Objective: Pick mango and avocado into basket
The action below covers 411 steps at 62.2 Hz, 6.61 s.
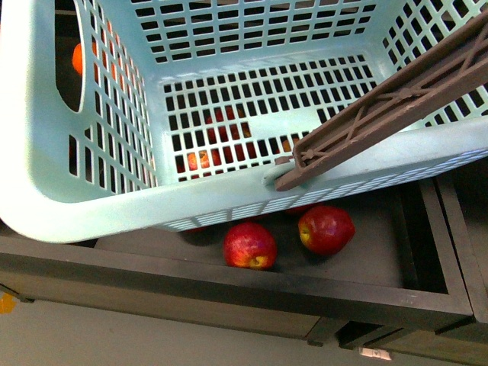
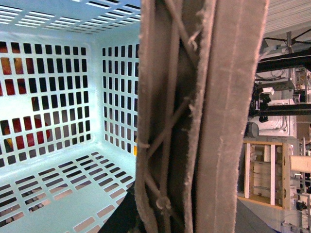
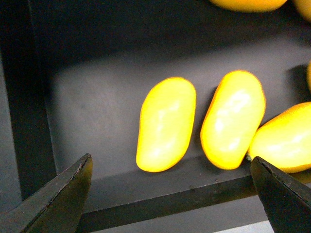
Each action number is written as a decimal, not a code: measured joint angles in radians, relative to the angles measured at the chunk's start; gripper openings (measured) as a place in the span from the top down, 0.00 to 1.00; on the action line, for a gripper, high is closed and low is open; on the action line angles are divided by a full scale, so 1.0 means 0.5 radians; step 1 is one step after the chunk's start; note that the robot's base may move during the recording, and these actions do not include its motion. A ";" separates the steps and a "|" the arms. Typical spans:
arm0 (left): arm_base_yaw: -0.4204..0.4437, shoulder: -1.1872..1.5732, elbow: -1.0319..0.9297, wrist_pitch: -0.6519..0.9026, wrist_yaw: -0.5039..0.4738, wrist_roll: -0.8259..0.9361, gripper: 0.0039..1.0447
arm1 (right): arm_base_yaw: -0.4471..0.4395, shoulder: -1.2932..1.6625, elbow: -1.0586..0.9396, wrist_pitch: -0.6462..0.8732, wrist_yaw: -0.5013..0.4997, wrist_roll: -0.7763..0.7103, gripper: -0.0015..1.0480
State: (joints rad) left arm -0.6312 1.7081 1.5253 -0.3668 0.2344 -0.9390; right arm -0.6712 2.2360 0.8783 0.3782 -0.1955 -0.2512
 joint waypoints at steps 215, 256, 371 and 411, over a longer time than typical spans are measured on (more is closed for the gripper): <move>0.000 0.000 0.000 0.000 0.002 -0.001 0.85 | 1.680 -1.935 -0.291 0.017 0.053 0.845 0.38; 0.000 0.010 0.001 -0.011 -0.008 0.013 0.85 | 1.345 -2.290 -0.593 0.259 0.400 0.779 0.22; -0.021 0.011 0.001 -0.011 0.001 0.015 0.85 | 1.340 -3.418 -1.653 0.188 0.399 0.509 0.08; 0.000 0.018 0.002 -0.013 -0.018 0.015 0.85 | 1.340 -3.423 -1.658 0.186 0.389 0.508 0.08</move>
State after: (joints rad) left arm -0.6312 1.7168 1.5261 -0.3733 0.2256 -0.9314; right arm -0.0013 0.5247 0.0494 0.4713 -0.0010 0.0029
